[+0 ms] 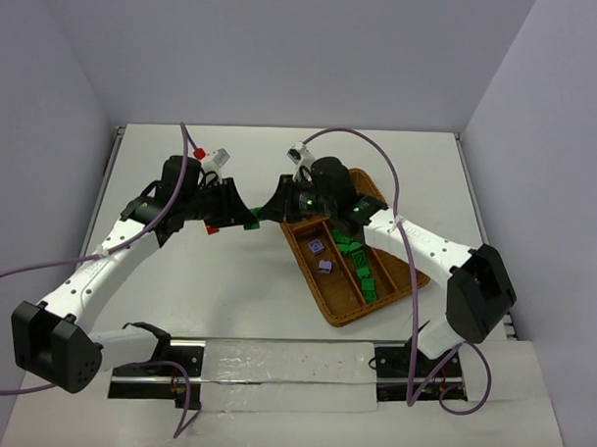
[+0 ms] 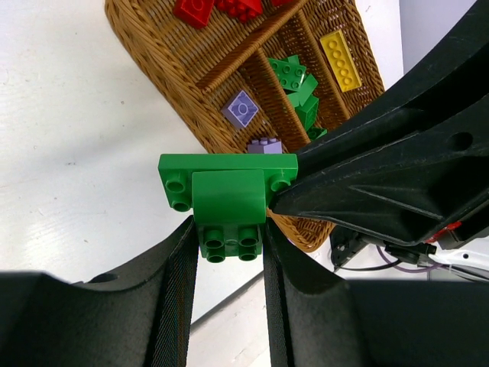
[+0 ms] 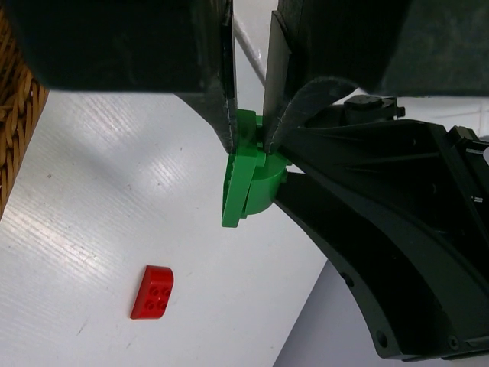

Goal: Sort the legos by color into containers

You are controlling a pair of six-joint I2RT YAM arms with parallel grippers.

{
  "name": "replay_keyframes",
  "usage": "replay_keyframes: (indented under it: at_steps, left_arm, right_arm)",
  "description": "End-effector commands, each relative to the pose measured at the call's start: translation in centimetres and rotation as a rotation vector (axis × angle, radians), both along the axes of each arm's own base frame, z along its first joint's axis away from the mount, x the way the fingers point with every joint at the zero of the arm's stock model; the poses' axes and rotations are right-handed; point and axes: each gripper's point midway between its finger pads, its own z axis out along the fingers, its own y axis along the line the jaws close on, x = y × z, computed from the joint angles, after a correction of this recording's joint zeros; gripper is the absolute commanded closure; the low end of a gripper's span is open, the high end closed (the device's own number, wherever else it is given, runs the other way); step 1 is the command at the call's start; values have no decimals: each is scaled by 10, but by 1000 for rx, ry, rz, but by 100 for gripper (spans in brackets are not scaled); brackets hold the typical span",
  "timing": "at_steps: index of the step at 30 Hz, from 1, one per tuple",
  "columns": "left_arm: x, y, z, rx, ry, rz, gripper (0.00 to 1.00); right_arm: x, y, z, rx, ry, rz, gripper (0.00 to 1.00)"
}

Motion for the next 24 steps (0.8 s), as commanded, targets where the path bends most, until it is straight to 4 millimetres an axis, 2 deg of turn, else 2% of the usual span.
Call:
replay_keyframes:
  at_steps: [1, 4, 10, 16, 19, 21, 23, 24]
  left_arm:
    - [1, -6, 30, -38, -80, -34, 100]
    - [0, -5, 35, -36, -94, -36, 100]
    - [-5, -3, 47, -45, -126, -43, 100]
    - [-12, -6, 61, -84, -155, -74, 100]
    - [-14, -6, 69, -98, -174, -78, 100]
    - [-12, -5, 68, -85, -174, -66, 100]
    - [-10, -3, 63, -72, -161, -53, 100]
    - [-8, -3, 61, -69, -154, -47, 100]
  right_arm:
    - [7, 3, 30, 59, -95, -27, 100]
    - [11, -3, 24, 41, -102, -59, 100]
    - [24, -18, -10, -1, -47, -133, 100]
    - [34, -24, -28, -45, -13, -175, 100]
    - [34, -29, -23, -44, -27, -188, 100]
    - [34, -35, -18, -47, -42, -205, 100]
    - [32, -51, -2, -57, -91, -251, 100]
    - [34, -64, -5, -86, -103, -296, 100]
